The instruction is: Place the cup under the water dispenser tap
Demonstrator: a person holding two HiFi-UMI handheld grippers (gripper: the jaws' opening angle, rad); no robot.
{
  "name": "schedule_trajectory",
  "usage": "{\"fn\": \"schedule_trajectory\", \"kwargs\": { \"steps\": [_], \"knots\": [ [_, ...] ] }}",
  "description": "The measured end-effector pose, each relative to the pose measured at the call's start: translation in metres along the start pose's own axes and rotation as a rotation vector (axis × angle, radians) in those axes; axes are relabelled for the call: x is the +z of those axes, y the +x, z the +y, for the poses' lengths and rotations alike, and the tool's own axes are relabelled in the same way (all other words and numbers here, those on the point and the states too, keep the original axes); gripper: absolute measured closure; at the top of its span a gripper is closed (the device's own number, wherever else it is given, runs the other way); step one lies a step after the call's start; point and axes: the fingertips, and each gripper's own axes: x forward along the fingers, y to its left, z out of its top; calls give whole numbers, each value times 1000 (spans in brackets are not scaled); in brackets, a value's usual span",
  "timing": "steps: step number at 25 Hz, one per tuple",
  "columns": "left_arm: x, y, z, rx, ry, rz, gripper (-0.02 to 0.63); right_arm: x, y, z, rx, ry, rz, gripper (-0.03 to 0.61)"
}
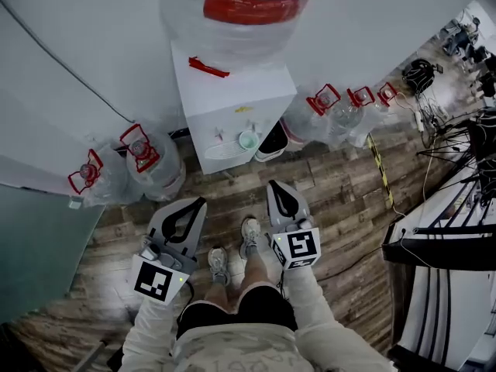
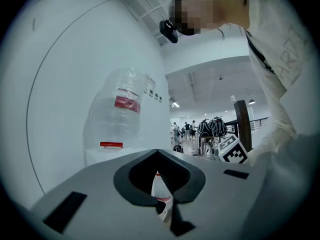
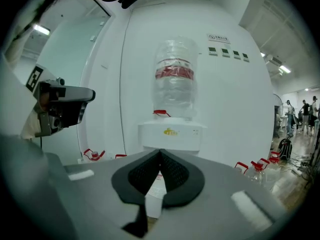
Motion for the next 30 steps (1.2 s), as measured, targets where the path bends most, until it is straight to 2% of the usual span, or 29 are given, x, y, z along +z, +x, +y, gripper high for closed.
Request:
{"fn": "schedule_trajectory", "kwargs": {
  "steps": [14, 30],
  "knots": [
    [50, -24, -22, -5, 39, -36, 609, 84, -59, 20, -10, -23, -78, 569],
    [102, -40, -32, -19, 79, -113, 609, 150, -96, 37, -32, -50, -174, 569]
  ]
}}
